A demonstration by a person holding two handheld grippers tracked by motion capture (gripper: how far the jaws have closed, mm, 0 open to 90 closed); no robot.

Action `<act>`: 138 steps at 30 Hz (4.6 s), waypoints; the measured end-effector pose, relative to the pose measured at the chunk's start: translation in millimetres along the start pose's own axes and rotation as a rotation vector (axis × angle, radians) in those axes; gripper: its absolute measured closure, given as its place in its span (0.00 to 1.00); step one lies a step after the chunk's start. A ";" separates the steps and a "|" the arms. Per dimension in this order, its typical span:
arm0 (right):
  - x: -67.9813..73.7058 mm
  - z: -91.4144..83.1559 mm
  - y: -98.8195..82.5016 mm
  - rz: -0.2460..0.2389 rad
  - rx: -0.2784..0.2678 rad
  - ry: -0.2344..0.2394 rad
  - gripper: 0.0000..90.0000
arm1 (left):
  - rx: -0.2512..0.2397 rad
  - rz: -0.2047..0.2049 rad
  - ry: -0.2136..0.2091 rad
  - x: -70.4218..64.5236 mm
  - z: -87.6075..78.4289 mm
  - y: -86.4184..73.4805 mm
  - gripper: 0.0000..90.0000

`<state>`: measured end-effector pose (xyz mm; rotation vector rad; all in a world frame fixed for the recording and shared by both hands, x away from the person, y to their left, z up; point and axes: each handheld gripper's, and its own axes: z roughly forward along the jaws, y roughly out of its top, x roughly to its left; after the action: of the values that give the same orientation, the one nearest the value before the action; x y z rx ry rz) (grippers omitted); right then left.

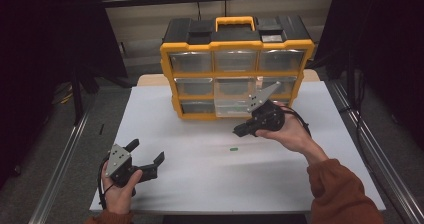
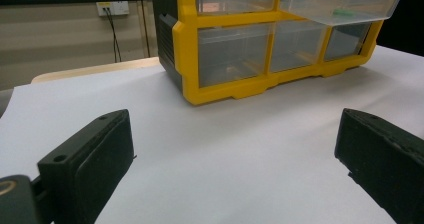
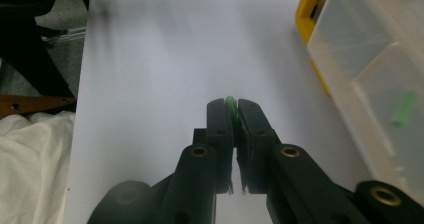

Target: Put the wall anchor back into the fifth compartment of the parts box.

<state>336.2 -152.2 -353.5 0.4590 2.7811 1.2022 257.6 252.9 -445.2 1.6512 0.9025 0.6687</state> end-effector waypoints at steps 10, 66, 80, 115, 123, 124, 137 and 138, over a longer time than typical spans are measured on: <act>0.1 -41.6 36.9 -0.068 -0.064 -0.069 0.94 | 0.002 0.000 -0.002 0.2 -0.5 -0.2 0.03; -62.1 -41.1 85.3 0.035 0.182 -0.204 0.13 | 0.003 0.006 -0.008 -0.4 0.2 0.1 0.03; -51.8 -54.5 65.7 0.042 0.089 -0.194 0.08 | 0.000 0.002 -0.008 -0.4 0.2 0.2 0.03; -14.5 -20.4 -32.0 0.139 0.004 -0.150 0.09 | 0.003 0.017 -0.012 -0.5 2.1 0.4 0.03; -5.8 12.9 -47.4 0.148 0.035 -0.086 0.08 | 0.007 0.012 -0.010 -1.0 1.6 0.6 0.03; -5.2 16.4 -49.5 0.151 0.031 -0.084 0.08 | 0.007 0.015 -0.010 -0.8 1.5 0.7 0.03; 0.8 58.9 -55.2 0.138 0.109 -0.020 0.14 | 0.002 0.016 -0.014 -0.8 0.3 0.6 0.03; 1.4 61.6 -54.7 0.154 0.118 -0.033 0.15 | 0.003 0.017 -0.012 -0.8 0.4 0.6 0.03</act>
<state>333.2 -144.1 -435.5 0.7077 2.8438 1.0500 257.6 252.0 -444.7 1.6656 0.8819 0.6683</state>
